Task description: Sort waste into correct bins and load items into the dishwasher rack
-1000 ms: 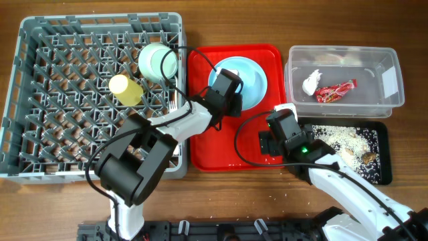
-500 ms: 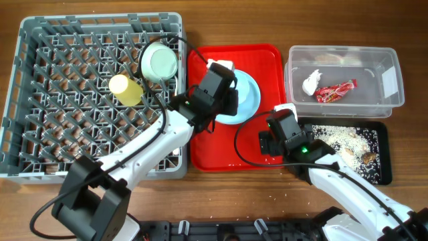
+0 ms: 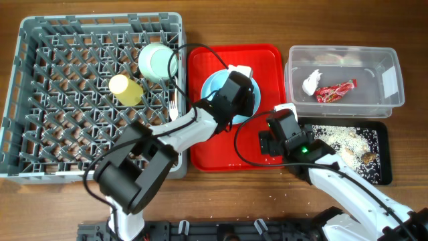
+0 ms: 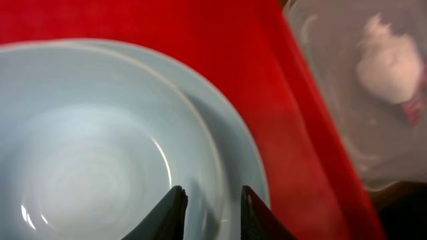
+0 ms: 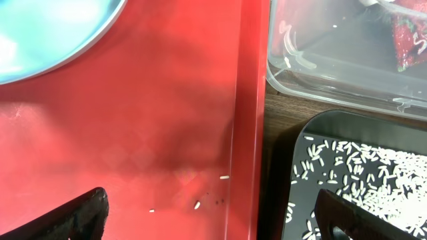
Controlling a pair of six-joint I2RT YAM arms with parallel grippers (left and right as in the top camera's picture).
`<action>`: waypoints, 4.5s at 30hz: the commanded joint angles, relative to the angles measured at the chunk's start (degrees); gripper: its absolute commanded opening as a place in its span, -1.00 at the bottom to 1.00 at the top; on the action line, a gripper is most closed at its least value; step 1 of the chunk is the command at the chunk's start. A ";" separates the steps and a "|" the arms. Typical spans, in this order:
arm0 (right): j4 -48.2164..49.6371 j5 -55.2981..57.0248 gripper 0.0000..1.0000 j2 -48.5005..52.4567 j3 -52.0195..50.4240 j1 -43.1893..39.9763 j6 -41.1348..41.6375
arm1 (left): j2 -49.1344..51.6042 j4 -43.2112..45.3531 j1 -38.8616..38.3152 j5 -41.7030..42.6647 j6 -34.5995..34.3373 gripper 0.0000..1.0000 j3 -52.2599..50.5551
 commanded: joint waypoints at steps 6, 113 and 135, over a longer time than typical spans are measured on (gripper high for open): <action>0.11 -0.35 0.99 0.00 0.48 -0.04 -0.24 | -8.00 -0.46 1.05 -5.14 3.89 -0.92 0.22; 0.11 -0.35 1.00 0.00 0.48 -0.04 -0.24 | -41.97 -22.25 25.88 -17.03 0.22 -0.81 -1.68; 0.11 -0.35 1.00 0.00 0.48 -0.04 -0.22 | -15.43 -38.36 48.52 2.60 -1.90 -0.92 -1.68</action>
